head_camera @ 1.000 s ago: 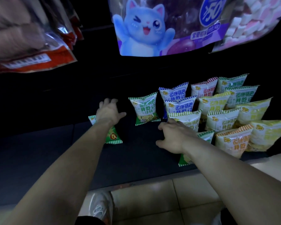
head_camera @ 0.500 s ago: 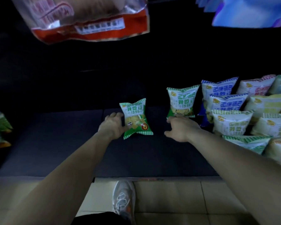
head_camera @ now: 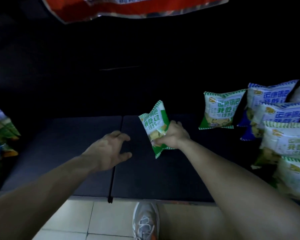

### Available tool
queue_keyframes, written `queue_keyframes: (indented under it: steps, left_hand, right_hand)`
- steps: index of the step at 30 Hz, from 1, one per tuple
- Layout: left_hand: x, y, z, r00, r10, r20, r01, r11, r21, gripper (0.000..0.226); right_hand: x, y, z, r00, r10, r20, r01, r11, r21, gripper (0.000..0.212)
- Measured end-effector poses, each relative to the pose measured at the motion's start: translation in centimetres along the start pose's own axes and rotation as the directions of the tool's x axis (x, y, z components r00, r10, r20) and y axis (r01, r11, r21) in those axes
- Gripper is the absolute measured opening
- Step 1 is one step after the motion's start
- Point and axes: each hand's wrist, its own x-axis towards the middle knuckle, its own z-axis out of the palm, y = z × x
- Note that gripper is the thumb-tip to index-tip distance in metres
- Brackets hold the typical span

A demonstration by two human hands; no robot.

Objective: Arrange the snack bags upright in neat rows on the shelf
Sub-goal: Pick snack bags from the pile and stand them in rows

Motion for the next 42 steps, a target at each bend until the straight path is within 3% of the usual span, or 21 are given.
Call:
queue_keyframes:
  steps: [4, 7, 10, 12, 15, 17, 20, 23, 31, 36, 42]
  left_hand:
    - [0.9, 2.2, -2.7, 0.983, 0.018, -0.183, -0.044, 0.989, -0.139, 0.084]
    - [0.9, 6.7, -4.9, 0.982, 0.115, -0.149, -0.158, 0.934, -0.319, 0.11]
    - [0.3, 11.7, -5.9, 0.963, 0.255, -0.089, -0.263, 0.809, -0.526, 0.097]
    - [0.2, 14.8, -6.4, 0.944, 0.305, -0.125, -0.321, 0.761, -0.564, 0.088]
    - [0.9, 19.0, -6.6, 0.937, 0.311, -0.158, -0.348, 0.802, -0.485, 0.09]
    - [2.1, 21.6, -6.0, 0.944, 0.293, -0.153, -0.329, 0.876, -0.353, 0.093]
    - [4.6, 25.0, -4.5, 0.961, 0.234, -0.15, -0.249, 0.964, -0.094, 0.096]
    - [7.1, 27.3, -2.7, 0.981, 0.149, -0.125, -0.146, 0.989, 0.032, 0.093]
    - [11.7, 29.2, 0.1, 0.993, 0.031, -0.118, -0.03, 1.0, 0.009, 0.089]
    - [12.8, 30.3, 0.1, 0.988, 0.075, -0.137, -0.062, 0.993, 0.098, 0.087]
    - [12.6, 30.9, 1.2, 0.954, 0.133, -0.268, -0.087, 0.98, 0.177, 0.076]
  right_hand:
    - [-4.8, 1.9, -4.7, 0.977, -0.211, 0.029, 0.213, 0.974, -0.076, 0.097]
    - [-9.0, 3.2, -9.4, 0.937, -0.339, 0.081, 0.348, 0.929, -0.127, 0.1]
    - [-12.6, 4.8, -13.7, 0.914, -0.397, 0.077, 0.404, 0.905, -0.129, 0.105]
    - [-14.3, 6.6, -16.2, 0.918, -0.391, 0.068, 0.397, 0.905, -0.152, 0.109]
    - [-16.4, 10.7, -19.5, 0.95, -0.313, 0.023, 0.301, 0.889, -0.344, 0.111]
    - [-17.4, 13.9, -21.3, 0.962, -0.27, -0.05, 0.221, 0.87, -0.442, 0.1]
    - [-18.3, 18.0, -23.7, 0.975, -0.201, -0.094, 0.131, 0.863, -0.488, 0.087]
    - [-18.9, 20.7, -25.3, 0.988, -0.13, -0.083, 0.068, 0.851, -0.521, 0.082]
    - [-19.1, 23.0, -26.2, 0.99, -0.133, -0.038, 0.089, 0.824, -0.559, 0.078]
    - [-18.4, 22.2, -26.4, 0.988, -0.15, -0.04, 0.102, 0.822, -0.56, 0.077]
    - [-18.3, 21.8, -25.5, 0.99, -0.139, 0.0, 0.109, 0.776, -0.622, 0.074]
